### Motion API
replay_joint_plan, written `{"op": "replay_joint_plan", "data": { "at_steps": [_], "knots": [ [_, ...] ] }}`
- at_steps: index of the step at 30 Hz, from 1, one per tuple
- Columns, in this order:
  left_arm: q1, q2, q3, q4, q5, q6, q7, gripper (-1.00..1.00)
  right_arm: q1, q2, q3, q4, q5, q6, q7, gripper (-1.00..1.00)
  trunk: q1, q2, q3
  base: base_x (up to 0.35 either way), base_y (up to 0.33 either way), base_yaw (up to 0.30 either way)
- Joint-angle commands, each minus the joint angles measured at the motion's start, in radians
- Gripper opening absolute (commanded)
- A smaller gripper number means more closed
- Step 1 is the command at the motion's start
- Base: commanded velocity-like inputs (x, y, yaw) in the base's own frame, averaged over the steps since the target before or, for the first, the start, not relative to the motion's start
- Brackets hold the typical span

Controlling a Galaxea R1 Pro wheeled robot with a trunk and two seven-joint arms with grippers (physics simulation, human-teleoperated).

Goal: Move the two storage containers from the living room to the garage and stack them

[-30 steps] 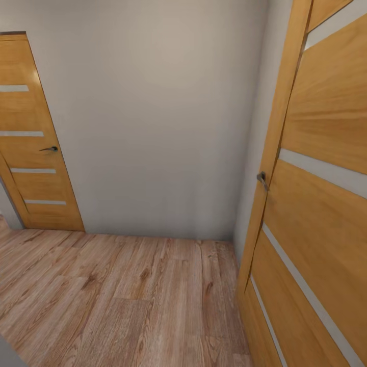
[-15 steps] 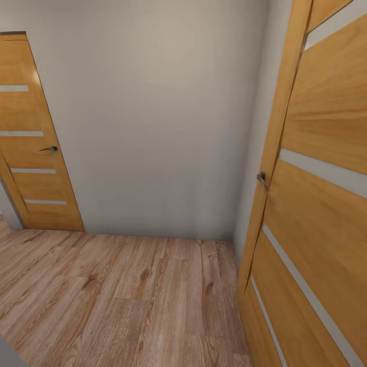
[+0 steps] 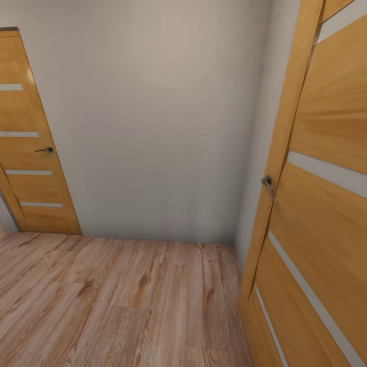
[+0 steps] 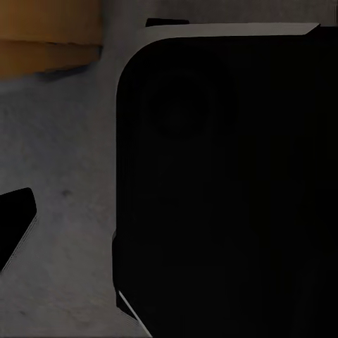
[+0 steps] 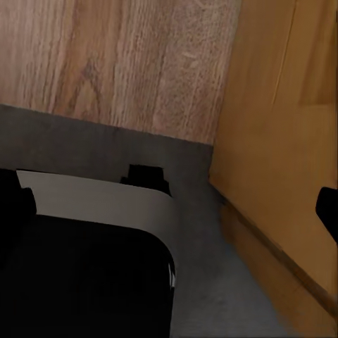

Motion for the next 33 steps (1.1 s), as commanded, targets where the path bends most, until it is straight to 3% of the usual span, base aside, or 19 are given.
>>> {"op": "replay_joint_plan", "data": {
  "at_steps": [1, 10, 33],
  "knots": [
    [0.0, 0.0, 0.001, 0.0, 0.004, -0.002, 0.001, 1.0, -0.001, 0.001, 0.009, 0.003, -0.008, -0.005, 0.0, 1.0, 0.001, 0.0, -0.001, 0.315, 0.0, 0.0],
    [0.0, 0.0, 0.001, 0.0, 0.004, -0.002, 0.001, 1.0, -0.001, 0.017, 0.01, 0.002, -0.005, 0.037, -0.003, 1.0, 0.001, 0.0, -0.001, 0.315, 0.0, 0.0],
    [0.0, 0.0, 0.001, 0.0, 0.005, -0.002, 0.001, 1.0, -0.001, 0.017, 0.01, 0.001, -0.006, 0.044, 0.001, 1.0, 0.001, 0.0, -0.001, 0.287, 0.0, 0.0]
  ]
}}
